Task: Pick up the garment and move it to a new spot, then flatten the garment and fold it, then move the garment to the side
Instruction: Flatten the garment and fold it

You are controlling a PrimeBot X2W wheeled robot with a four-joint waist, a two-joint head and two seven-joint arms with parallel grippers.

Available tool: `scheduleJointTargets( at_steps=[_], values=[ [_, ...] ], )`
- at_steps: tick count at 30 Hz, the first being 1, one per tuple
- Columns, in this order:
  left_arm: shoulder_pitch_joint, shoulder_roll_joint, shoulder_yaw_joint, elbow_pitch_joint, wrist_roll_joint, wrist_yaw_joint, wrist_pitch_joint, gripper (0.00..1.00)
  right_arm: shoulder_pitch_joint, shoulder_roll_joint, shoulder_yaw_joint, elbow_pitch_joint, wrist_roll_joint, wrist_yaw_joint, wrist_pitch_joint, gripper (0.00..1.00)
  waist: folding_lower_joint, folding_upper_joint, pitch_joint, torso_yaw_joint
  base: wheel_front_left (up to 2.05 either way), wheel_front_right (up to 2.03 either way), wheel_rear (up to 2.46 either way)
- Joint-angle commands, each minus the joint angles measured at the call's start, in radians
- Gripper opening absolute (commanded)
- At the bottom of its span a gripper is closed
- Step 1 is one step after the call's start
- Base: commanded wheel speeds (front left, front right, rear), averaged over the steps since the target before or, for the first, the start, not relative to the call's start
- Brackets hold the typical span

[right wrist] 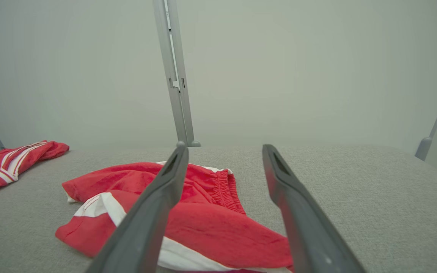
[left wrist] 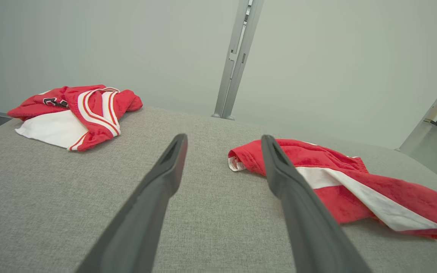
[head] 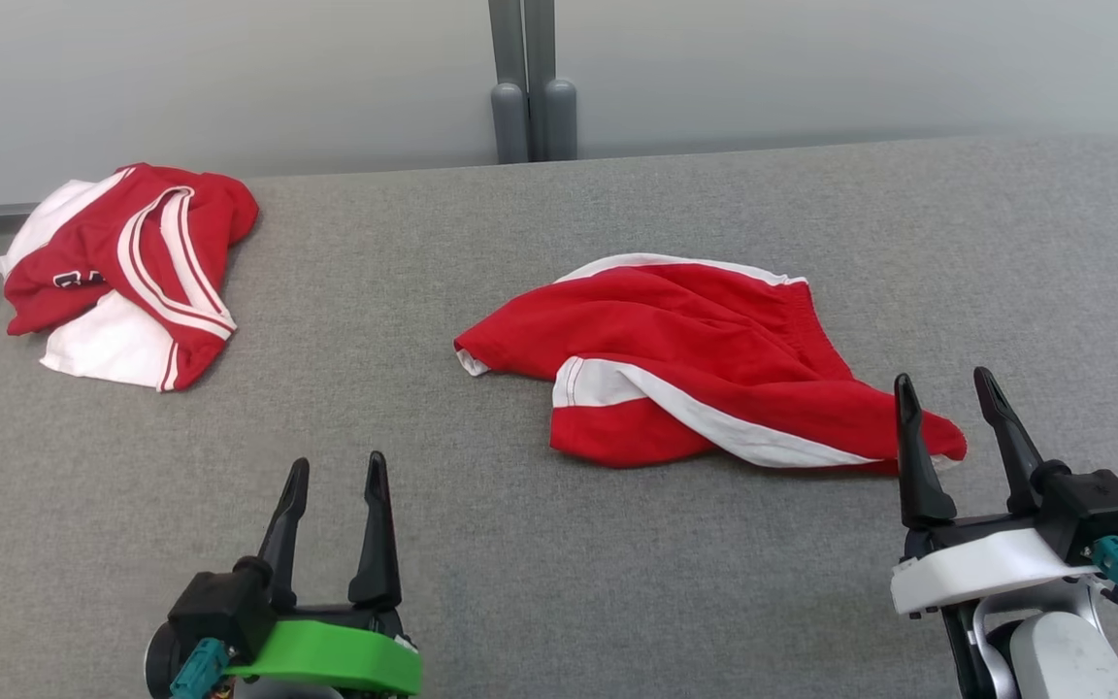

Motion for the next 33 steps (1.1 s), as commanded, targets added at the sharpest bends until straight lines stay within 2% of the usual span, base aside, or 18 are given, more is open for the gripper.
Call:
scheduleJointTargets(
  at_steps=[1, 5, 8, 11, 14, 19, 33],
  values=[
    [0.000, 0.002, -0.004, 0.009, 0.014, -0.006, 0.000, 1.00, 0.007, 0.000, -0.003, 0.003, 0.000, 0.000, -0.003, 1.00, 0.0000, 0.0000, 0.002, -0.002, 0.00, 0.00, 0.00],
    [-0.059, 0.002, -0.048, 0.077, 0.026, -0.033, 0.000, 1.00, 0.001, 0.000, -0.004, 0.005, -0.004, 0.000, -0.003, 1.00, 0.0000, 0.0000, 0.011, -0.006, 0.00, 0.00, 0.00],
    [-0.134, 0.002, -0.099, 0.161, 0.018, -0.065, 0.039, 1.00, -0.009, 0.000, -0.002, 0.006, -0.005, 0.000, -0.003, 1.00, 0.0000, 0.0000, 0.022, -0.012, 0.00, 0.00, 0.00],
    [-0.215, 0.002, -0.141, 0.241, -0.039, -0.086, 0.107, 1.00, -0.022, 0.000, 0.007, 0.008, -0.006, 0.000, -0.003, 1.00, 0.0000, 0.0000, 0.039, -0.028, 0.00, 0.00, 0.00],
    [-0.299, 0.003, -0.185, 0.319, -0.143, -0.101, 0.186, 1.00, -0.037, -0.001, 0.018, 0.010, -0.003, 0.000, -0.003, 1.00, 0.0000, 0.0000, 0.063, -0.053, 0.00, 0.00, 0.00],
    [-0.433, 0.003, -0.238, 0.427, -0.245, -0.106, 0.283, 1.00, -0.060, 0.000, 0.025, 0.010, 0.005, 0.000, -0.003, 1.00, 0.0000, 0.0000, 0.111, -0.104, 0.00, 0.00, 0.00],
    [-0.628, 0.003, -0.220, 0.650, -0.416, -0.124, 0.370, 1.00, -0.096, 0.000, 0.009, -0.005, 0.027, 0.000, -0.003, 1.00, 0.0000, 0.0000, 0.192, -0.184, 0.00, 0.00, 0.00]
  ],
)
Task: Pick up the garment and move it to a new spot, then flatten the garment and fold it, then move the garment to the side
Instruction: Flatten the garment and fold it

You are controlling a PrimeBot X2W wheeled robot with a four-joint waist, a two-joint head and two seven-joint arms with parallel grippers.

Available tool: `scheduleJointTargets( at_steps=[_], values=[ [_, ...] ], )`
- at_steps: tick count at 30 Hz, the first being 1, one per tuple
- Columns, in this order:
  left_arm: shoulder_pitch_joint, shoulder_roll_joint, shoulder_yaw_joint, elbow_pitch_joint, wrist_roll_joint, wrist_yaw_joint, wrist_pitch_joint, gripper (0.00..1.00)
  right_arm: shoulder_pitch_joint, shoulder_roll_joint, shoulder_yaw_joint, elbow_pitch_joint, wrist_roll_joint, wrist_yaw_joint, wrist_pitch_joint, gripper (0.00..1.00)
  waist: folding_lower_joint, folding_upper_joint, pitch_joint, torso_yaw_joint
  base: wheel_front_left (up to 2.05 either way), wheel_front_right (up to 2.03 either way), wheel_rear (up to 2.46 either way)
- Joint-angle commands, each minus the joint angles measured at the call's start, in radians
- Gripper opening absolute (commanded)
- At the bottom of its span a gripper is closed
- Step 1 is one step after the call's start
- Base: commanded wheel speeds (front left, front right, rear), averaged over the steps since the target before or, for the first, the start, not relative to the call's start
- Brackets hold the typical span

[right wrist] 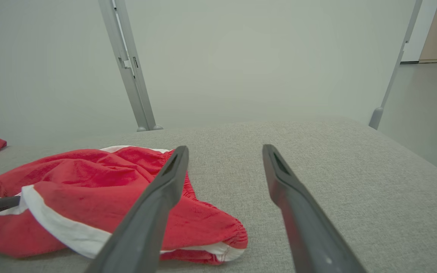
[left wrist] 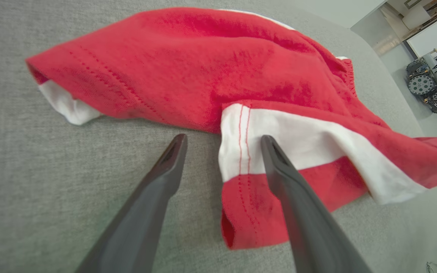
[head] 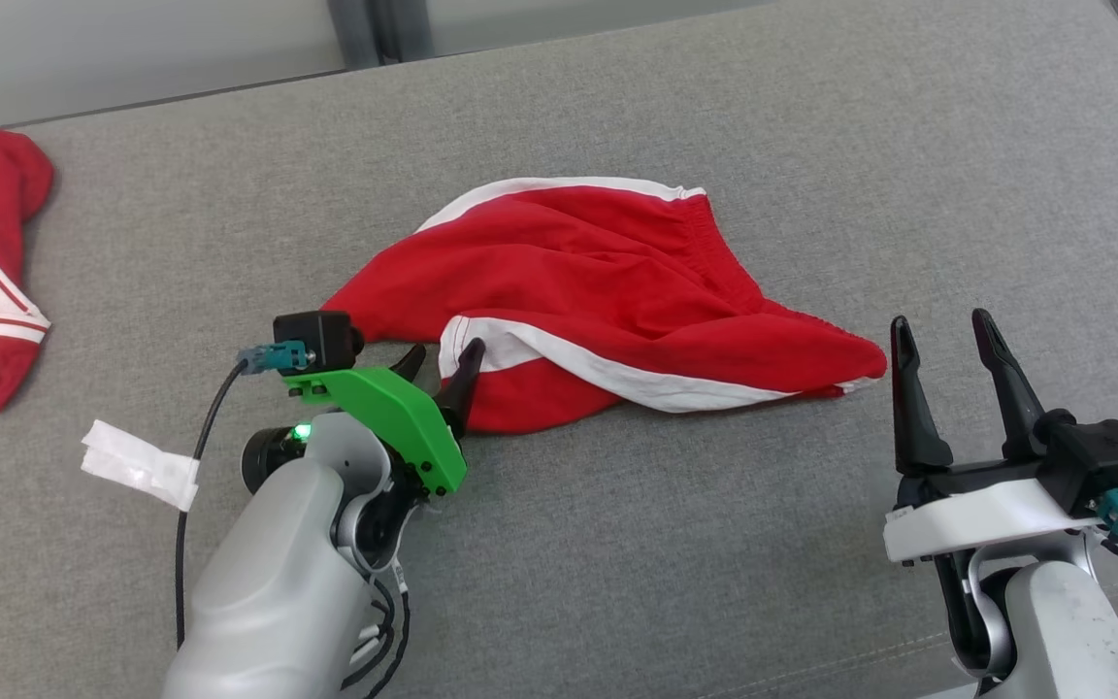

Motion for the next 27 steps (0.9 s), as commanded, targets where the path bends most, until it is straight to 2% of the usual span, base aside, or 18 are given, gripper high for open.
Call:
scheduleJointTargets(
  at_steps=[1, 10, 11, 12, 13, 14, 15, 16, 21, 23, 27],
  values=[
    [-0.024, 0.005, 0.005, 0.004, -0.022, -0.008, 0.001, 1.00, -0.010, -0.001, -0.005, -0.005, 0.007, 0.000, -0.003, 1.00, 0.0000, 0.0000, 0.018, -0.016, 0.00, 0.00, 0.00],
    [-0.056, 0.007, -0.011, 0.018, -0.078, -0.025, 0.008, 1.00, -0.015, -0.001, -0.014, -0.003, 0.009, 0.000, -0.003, 1.00, 0.0000, 0.0000, 0.020, -0.011, 0.00, 0.00, 0.00],
    [-0.057, 0.007, -0.012, 0.018, -0.079, -0.025, 0.008, 0.95, -0.015, -0.001, -0.015, -0.003, 0.009, 0.000, -0.003, 1.00, 0.0000, 0.0000, 0.020, -0.010, 0.00, 0.00, 0.00],
    [-0.057, 0.007, -0.014, 0.017, -0.083, -0.026, 0.008, 0.70, -0.015, -0.001, -0.016, -0.004, 0.009, 0.000, -0.003, 1.00, 0.0000, 0.0000, 0.020, -0.009, 0.00, 0.00, 0.00],
    [-0.059, 0.007, -0.016, 0.016, -0.086, -0.027, 0.006, 0.59, -0.015, -0.001, -0.016, -0.006, 0.009, 0.000, -0.003, 1.00, 0.0000, 0.0000, 0.020, -0.009, 0.00, 0.00, 0.00],
    [-0.060, 0.007, -0.020, 0.015, -0.088, -0.028, 0.006, 0.41, -0.015, -0.001, -0.016, -0.007, 0.009, 0.000, -0.003, 1.00, 0.0000, 0.0000, 0.020, -0.008, 0.00, 0.00, 0.00],
    [-0.061, 0.008, -0.024, 0.015, -0.087, -0.029, 0.013, 0.37, -0.015, -0.001, -0.016, -0.007, 0.009, 0.000, -0.003, 1.00, 0.0000, 0.0000, 0.021, -0.008, 0.00, 0.00, 0.00],
    [-0.060, 0.008, -0.028, 0.017, -0.087, -0.030, 0.018, 0.28, -0.016, -0.001, -0.015, -0.006, 0.009, 0.000, -0.003, 1.00, 0.0000, 0.0000, 0.021, -0.008, 0.00, 0.00, 0.00],
    [-0.061, 0.013, -0.037, 0.019, -0.097, -0.032, 0.021, 0.17, -0.021, -0.001, -0.015, -0.006, 0.009, 0.000, -0.003, 1.00, 0.0000, 0.0000, 0.022, -0.011, 0.00, 0.00, 0.00],
    [-0.064, 0.013, -0.043, 0.018, -0.101, -0.031, 0.019, 0.00, -0.023, -0.001, -0.019, -0.007, 0.006, 0.000, -0.003, 1.00, 0.0000, 0.0000, 0.021, -0.012, 0.00, 0.00, 0.00],
    [-0.064, 0.017, -0.051, 0.007, -0.104, -0.032, 0.001, 0.00, -0.017, -0.001, -0.025, -0.007, 0.003, 0.000, -0.003, 1.00, 0.0000, 0.0000, 0.018, -0.012, 0.00, 0.00, 0.00]
  ],
)
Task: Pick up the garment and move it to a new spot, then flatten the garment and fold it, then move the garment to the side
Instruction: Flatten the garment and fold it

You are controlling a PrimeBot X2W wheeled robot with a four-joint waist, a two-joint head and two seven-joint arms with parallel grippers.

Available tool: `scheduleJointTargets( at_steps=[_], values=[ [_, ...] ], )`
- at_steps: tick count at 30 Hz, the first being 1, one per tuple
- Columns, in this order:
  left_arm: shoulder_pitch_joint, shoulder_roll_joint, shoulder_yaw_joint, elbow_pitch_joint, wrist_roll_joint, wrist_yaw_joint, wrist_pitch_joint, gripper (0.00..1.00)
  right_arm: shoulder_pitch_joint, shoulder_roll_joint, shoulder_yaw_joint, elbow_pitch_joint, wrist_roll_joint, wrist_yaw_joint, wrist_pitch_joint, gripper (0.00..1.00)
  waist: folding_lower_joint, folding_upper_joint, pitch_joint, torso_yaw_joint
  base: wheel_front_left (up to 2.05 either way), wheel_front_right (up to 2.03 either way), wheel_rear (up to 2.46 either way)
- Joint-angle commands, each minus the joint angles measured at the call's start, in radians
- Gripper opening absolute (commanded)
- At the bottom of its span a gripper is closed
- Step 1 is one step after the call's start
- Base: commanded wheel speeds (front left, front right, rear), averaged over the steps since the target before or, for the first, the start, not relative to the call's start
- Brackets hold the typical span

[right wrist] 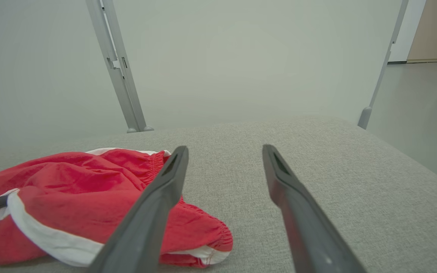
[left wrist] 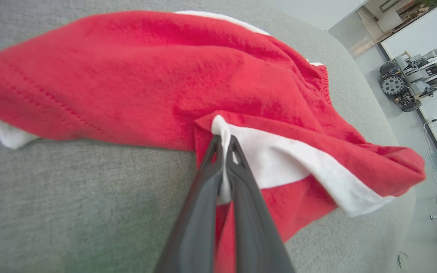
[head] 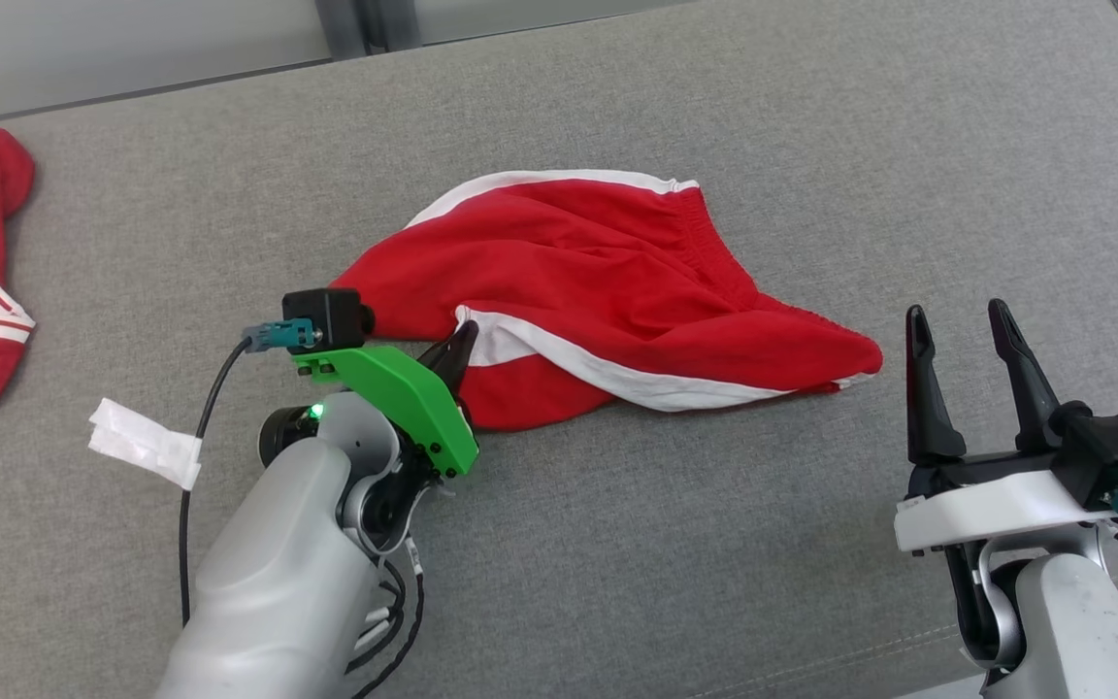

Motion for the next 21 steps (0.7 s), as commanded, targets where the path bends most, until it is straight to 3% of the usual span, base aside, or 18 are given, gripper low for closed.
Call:
scheduleJointTargets(
  at_steps=[1, 9, 21],
  values=[
    [-0.014, 0.012, -0.002, -0.007, -0.002, -0.003, -0.013, 0.00, -0.005, -0.001, -0.005, -0.003, 0.002, 0.000, -0.003, 1.00, 0.0000, 0.0000, -0.002, 0.002, 0.00, 0.00, 0.00],
    [0.055, 0.034, 0.013, -0.084, -0.018, -0.004, -0.094, 0.00, 0.023, -0.001, -0.002, 0.024, -0.033, 0.000, -0.003, 1.00, 0.0000, 0.0000, -0.013, 0.032, 0.00, 0.00, 0.00],
    [0.174, 0.092, 0.064, -0.191, -0.025, 0.065, -0.174, 0.00, 0.083, -0.033, 0.078, 0.123, -0.040, 0.000, -0.003, 1.00, 0.0000, 0.0000, -0.017, 0.073, 0.00, 0.00, 0.00]
  ],
)
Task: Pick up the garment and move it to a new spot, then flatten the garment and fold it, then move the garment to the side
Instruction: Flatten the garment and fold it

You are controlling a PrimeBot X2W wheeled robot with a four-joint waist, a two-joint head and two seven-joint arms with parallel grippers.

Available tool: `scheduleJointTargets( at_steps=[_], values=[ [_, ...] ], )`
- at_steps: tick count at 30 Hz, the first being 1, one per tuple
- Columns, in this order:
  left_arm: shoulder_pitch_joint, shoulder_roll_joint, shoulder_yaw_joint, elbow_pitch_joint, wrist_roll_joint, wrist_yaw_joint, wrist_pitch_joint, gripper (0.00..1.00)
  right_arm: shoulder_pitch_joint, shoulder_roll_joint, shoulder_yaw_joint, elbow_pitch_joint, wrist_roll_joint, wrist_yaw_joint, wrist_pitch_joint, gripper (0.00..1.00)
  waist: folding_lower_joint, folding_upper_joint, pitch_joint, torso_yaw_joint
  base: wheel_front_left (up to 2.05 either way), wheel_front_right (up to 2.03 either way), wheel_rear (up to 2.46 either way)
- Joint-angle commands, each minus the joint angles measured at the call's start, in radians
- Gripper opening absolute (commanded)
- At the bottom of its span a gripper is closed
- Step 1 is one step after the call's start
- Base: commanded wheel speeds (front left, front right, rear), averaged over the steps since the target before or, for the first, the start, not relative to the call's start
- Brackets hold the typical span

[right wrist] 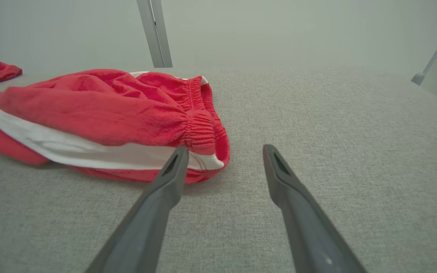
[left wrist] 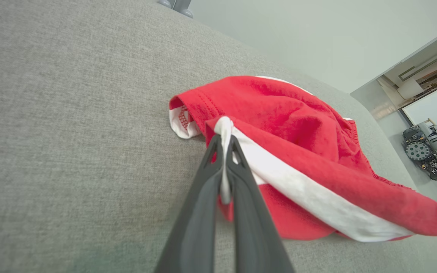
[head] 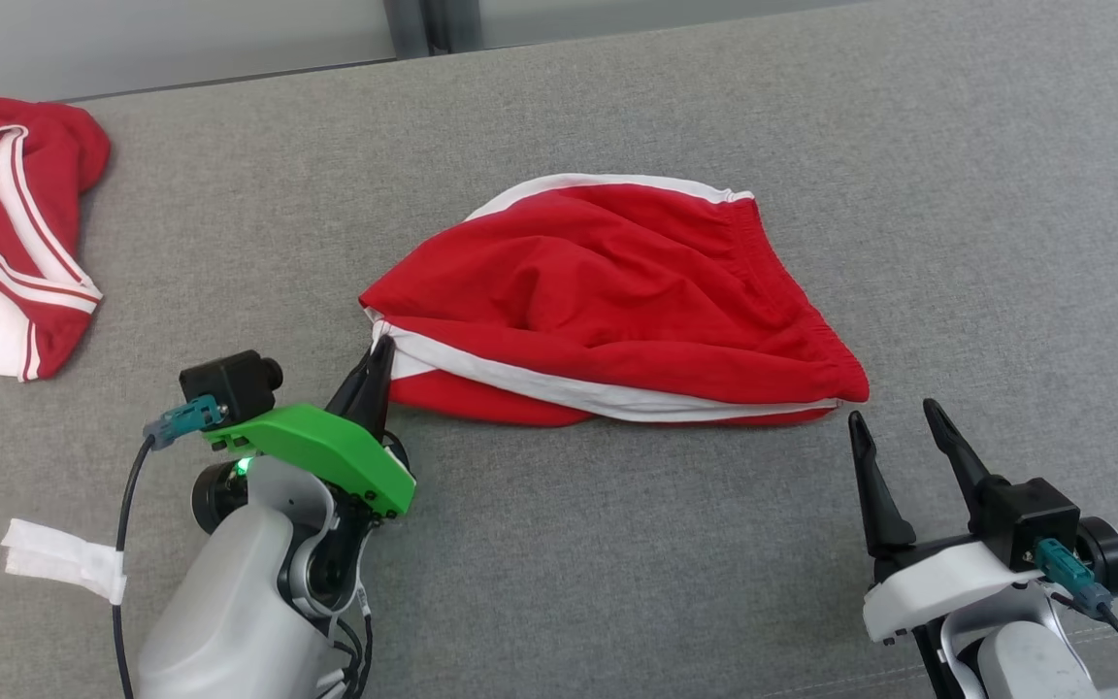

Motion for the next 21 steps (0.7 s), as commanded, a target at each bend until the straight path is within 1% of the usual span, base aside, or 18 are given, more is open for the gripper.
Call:
scheduleJointTargets(
  at_steps=[1, 5, 12, 13, 14, 16, 17, 18, 19, 21],
  values=[
    [0.019, 0.006, 0.006, -0.009, -0.009, 0.009, -0.008, 0.00, 0.008, -0.011, 0.004, 0.011, 0.006, 0.000, -0.003, 1.00, 0.0000, -0.0001, 0.000, 0.004, 0.00, 0.00, 0.00],
    [0.041, 0.013, 0.013, -0.029, -0.018, 0.018, -0.015, 0.00, -0.025, -0.019, 0.021, 0.043, -0.002, 0.000, -0.003, 1.00, 0.0000, -0.0001, 0.001, 0.007, 0.00, 0.00, 0.00],
    [0.060, 0.009, 0.005, -0.050, -0.020, 0.024, -0.014, 0.00, -0.092, -0.044, 0.068, 0.104, -0.011, 0.000, -0.003, 1.00, 0.0000, -0.0001, -0.003, 0.030, 0.00, 0.00, 0.00],
    [0.063, 0.008, 0.003, -0.053, -0.020, 0.025, -0.013, 0.00, -0.095, -0.047, 0.074, 0.112, -0.013, 0.000, -0.003, 0.76, 0.0000, -0.0001, -0.005, 0.033, 0.00, 0.00, 0.00],
    [0.065, 0.007, 0.002, -0.055, -0.020, 0.026, -0.014, 0.00, -0.098, -0.052, 0.078, 0.119, -0.011, 0.000, -0.003, 0.48, 0.0000, -0.0001, -0.007, 0.037, 0.00, 0.00, 0.00],
    [0.067, 0.005, 0.000, -0.058, -0.021, 0.025, -0.016, 0.00, -0.103, -0.059, 0.082, 0.131, -0.004, 0.000, -0.003, 0.32, 0.0000, -0.0001, -0.012, 0.042, 0.00, 0.00, 0.00],
    [0.068, 0.004, 0.000, -0.059, -0.022, 0.026, -0.016, 0.00, -0.104, -0.061, 0.084, 0.135, 0.000, 0.000, -0.003, 0.21, 0.0000, -0.0001, -0.014, 0.043, 0.00, 0.00, 0.00],
    [0.071, 0.004, -0.001, -0.061, -0.023, 0.027, -0.017, 0.00, -0.104, -0.064, 0.090, 0.143, 0.003, 0.000, -0.003, 0.07, 0.0000, -0.0001, -0.017, 0.044, 0.00, 0.00, 0.00],
    [0.073, 0.005, 0.000, -0.061, -0.023, 0.027, -0.016, 0.00, -0.104, -0.067, 0.095, 0.151, 0.006, 0.000, -0.003, 0.00, 0.0000, -0.0001, -0.019, 0.045, 0.00, 0.00, 0.00],
    [0.080, 0.008, 0.000, -0.062, -0.026, 0.026, -0.019, 0.00, -0.109, -0.075, 0.105, 0.164, 0.013, 0.000, -0.003, 0.00, 0.0000, -0.0001, -0.024, 0.045, 0.00, 0.00, 0.00]
  ],
)
